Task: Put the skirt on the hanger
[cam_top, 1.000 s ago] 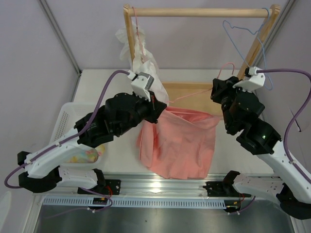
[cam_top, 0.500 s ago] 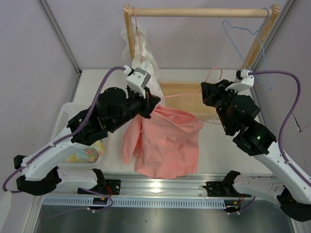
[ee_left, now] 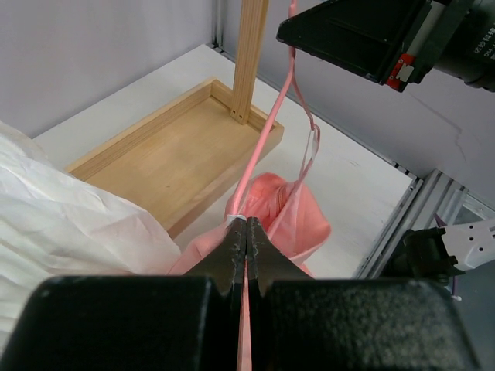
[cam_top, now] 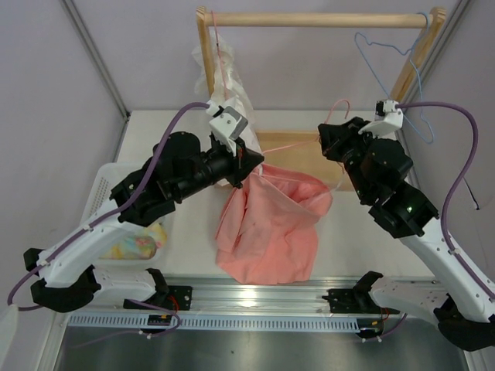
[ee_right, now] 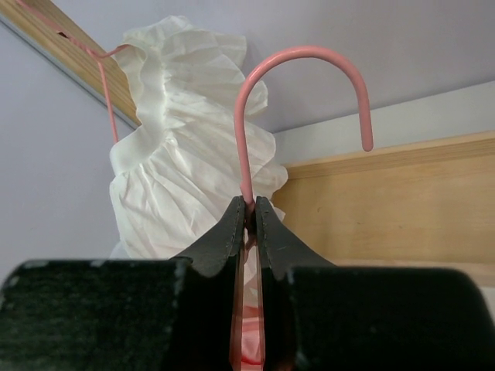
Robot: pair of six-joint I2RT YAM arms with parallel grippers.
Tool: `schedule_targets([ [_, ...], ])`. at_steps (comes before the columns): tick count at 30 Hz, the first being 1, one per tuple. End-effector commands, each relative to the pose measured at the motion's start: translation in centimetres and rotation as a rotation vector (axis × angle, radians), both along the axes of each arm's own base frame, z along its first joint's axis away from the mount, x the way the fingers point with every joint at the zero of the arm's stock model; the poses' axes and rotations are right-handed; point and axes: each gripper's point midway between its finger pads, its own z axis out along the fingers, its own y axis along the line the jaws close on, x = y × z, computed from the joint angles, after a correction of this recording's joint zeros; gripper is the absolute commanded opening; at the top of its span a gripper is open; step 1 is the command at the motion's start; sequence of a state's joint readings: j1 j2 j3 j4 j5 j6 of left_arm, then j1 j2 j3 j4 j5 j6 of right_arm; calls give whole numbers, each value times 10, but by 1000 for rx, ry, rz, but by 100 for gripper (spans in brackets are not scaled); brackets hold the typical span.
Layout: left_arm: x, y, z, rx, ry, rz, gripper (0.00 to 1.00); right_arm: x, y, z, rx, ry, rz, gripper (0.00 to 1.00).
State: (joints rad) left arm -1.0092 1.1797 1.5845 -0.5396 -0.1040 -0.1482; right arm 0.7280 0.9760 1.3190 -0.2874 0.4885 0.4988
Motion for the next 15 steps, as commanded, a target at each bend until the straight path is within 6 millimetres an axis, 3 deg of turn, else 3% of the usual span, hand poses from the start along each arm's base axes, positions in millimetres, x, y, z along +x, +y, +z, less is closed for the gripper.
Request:
schedule_targets([
  [1,5,-5,34,-90,-58,3,0,-6,12,34,15,-49,56,0],
  [3,10,-1,36,-97,-62,42,0,-1,15,24,-34,-25,46,0],
  [6,10,10,46,-118,-86,75,0,-6,12,25,-74,-37,47,0],
  [10,0,19,59,-137,-116,51,17,-7,14,23,-125,-45,58,0],
  [15,-7,22,59,-123,-141,16,29,-10,14,27,-149,-67,72,0],
])
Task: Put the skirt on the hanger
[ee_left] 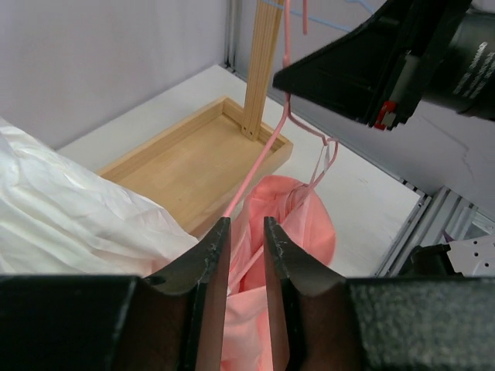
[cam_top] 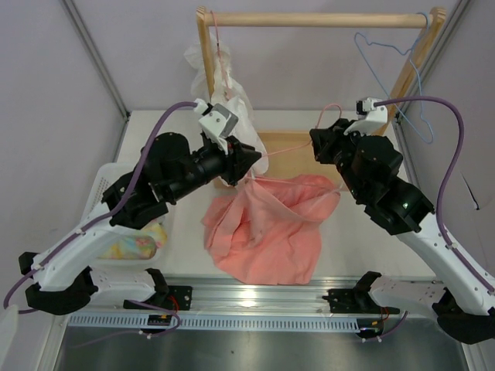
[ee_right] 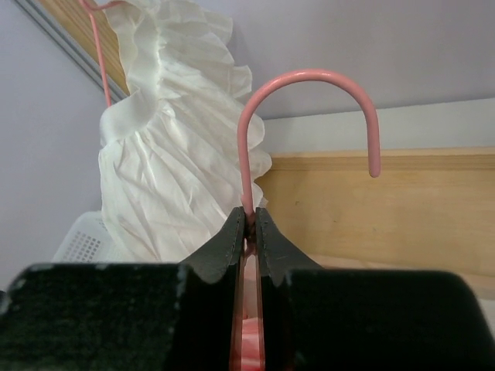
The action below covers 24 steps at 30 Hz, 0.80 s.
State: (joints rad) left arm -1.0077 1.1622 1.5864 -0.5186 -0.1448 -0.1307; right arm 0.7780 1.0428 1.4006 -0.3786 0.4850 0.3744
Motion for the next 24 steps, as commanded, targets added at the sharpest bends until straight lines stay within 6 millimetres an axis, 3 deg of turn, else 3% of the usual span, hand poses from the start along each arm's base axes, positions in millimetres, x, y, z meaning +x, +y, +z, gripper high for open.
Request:
schedule_targets([
  [1,-12,15,48,-102,-107,-26,30,-10,-2,36,21,-92,38,0],
  [7,-20,8,57,-101,-159,-96,36,-14,6,49,-37,-139,105,0],
  [14,-1,-25,49,-12,-214,-126,38,-22,13,92,-38,-241,238,0],
  [17,7,-43,42,48,-234,-177,42,-21,12,100,-33,-246,252,0],
  [18,6,-45,56,34,-261,-187,44,-23,14,101,-30,-250,269,0],
  [20,13,-63,41,83,-250,-231,45,-23,16,103,-25,-249,278,0],
  [24,24,-74,50,63,-287,-230,49,-25,21,102,-16,-238,305,0],
])
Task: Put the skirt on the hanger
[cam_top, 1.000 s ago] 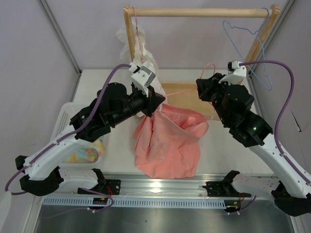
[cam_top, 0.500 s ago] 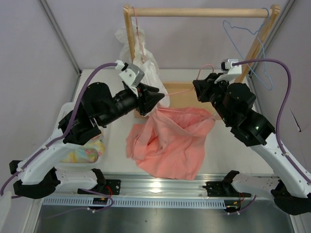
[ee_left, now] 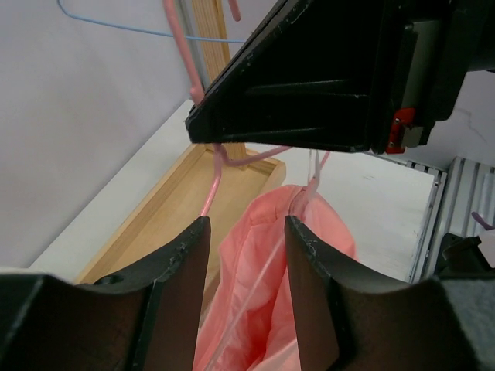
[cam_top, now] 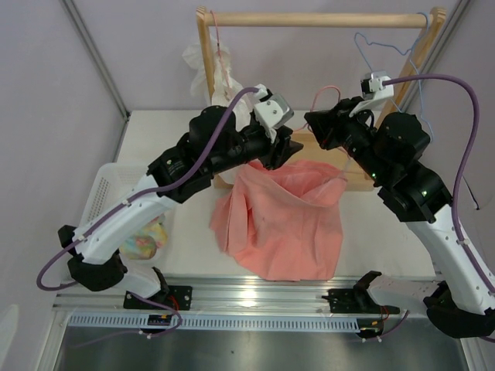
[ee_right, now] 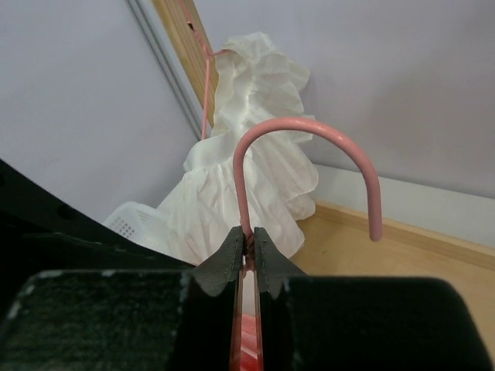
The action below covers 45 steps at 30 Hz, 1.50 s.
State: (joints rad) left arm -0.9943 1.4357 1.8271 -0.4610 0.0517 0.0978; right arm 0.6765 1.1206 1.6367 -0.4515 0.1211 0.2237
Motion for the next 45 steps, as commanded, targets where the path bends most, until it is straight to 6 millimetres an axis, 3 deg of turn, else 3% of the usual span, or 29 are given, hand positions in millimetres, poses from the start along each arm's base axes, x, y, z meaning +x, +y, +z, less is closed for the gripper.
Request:
schedule_targets([
  [1,1,1,32,-49,-99,-37,50,-14,2,43,84,-97,62,0],
  [5,13,-8,23,-26,-94,-42,49,-15,5,43,87,-91,77,0],
  [11,12,-16,20,-36,-82,-100,49,-17,5,47,90,-93,85,0],
  [14,17,-18,9,-10,-73,-94,47,-16,4,50,86,-96,80,0],
  [17,22,-16,4,-10,-68,-92,42,-19,4,54,90,-100,86,0],
  [23,19,-16,-7,-8,-41,-129,6,-19,4,54,88,-98,88,0],
  [25,17,-15,-6,-19,-36,-141,0,-19,4,53,89,-96,89,0],
  [30,9,-14,-5,-42,-20,-184,0,-17,2,50,84,-93,77,0],
  [35,-2,-6,12,-95,-42,-209,0,-15,-1,47,76,-90,59,0],
  [37,-11,-3,19,-91,-43,-241,5,-16,-1,47,75,-92,61,0],
  [40,-26,8,39,-97,-78,-272,41,-17,-2,46,69,-90,62,0],
  [44,-41,25,59,-78,-127,-302,60,-22,-3,45,68,-88,74,0],
  [45,-41,27,53,-53,-105,-309,64,-21,-2,44,67,-86,76,0],
])
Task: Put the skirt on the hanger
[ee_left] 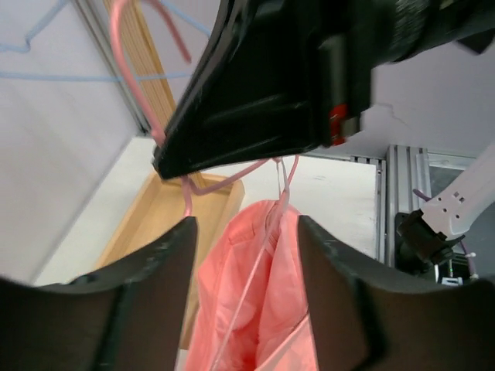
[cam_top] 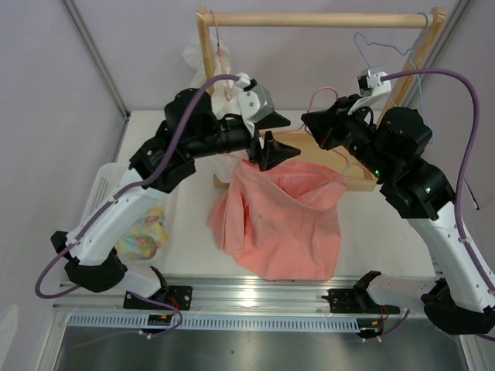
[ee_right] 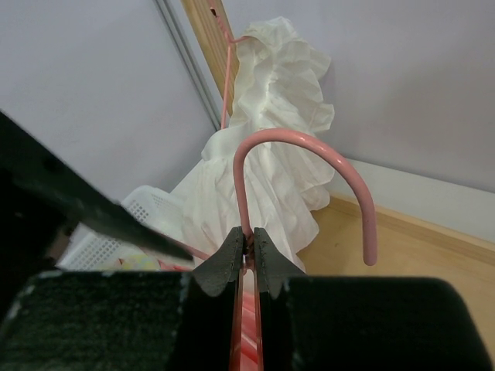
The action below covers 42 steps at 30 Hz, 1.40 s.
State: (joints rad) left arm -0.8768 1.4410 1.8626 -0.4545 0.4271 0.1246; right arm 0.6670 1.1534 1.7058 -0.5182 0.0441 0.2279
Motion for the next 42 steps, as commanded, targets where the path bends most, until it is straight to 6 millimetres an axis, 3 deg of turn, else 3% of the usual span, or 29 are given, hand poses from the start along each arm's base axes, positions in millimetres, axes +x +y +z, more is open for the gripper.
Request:
schedule_targets([
  [1,-27,29,44,-38,-84,-54,76,-17,-12,41,88,-108,8,0],
  [5,-7,33,43,-23,-111,1,79,-20,-11,41,91,-104,25,0],
  [6,-1,31,35,2,-100,8,79,-20,-10,41,95,-103,29,0],
  [9,19,18,27,43,-81,11,79,-25,-6,45,106,-108,60,0],
  [10,29,8,16,63,-61,6,79,-25,-5,45,103,-106,68,0],
  [13,35,-3,19,39,-60,-11,80,-25,-2,45,109,-101,81,0],
  [15,45,-15,11,52,-36,-13,79,-25,0,45,111,-96,88,0],
  [16,54,-24,-3,77,-9,-15,79,-25,1,44,112,-93,91,0],
  [20,59,-33,-17,92,37,-30,74,-25,0,44,111,-94,85,0],
  [23,52,-37,-23,58,59,-61,41,-24,-2,42,105,-91,77,0],
  [24,45,-31,-22,44,56,-61,11,-23,-2,41,103,-91,72,0],
  [25,43,-29,-18,25,50,-57,0,-22,-3,38,99,-86,66,0],
  [29,41,-21,-14,-36,61,-20,0,-15,-11,35,96,-78,6,0],
  [33,45,-7,13,-141,70,86,0,-3,-32,34,104,-52,-134,0],
  [34,49,-4,21,-171,81,123,0,1,-36,30,100,-36,-165,20],
  [37,63,0,27,-209,113,242,0,11,-52,16,78,5,-274,65],
  [40,75,12,45,-267,130,381,0,17,-69,1,48,52,-382,86],
  [42,77,13,50,-288,141,443,0,18,-80,-10,40,93,-448,92],
])
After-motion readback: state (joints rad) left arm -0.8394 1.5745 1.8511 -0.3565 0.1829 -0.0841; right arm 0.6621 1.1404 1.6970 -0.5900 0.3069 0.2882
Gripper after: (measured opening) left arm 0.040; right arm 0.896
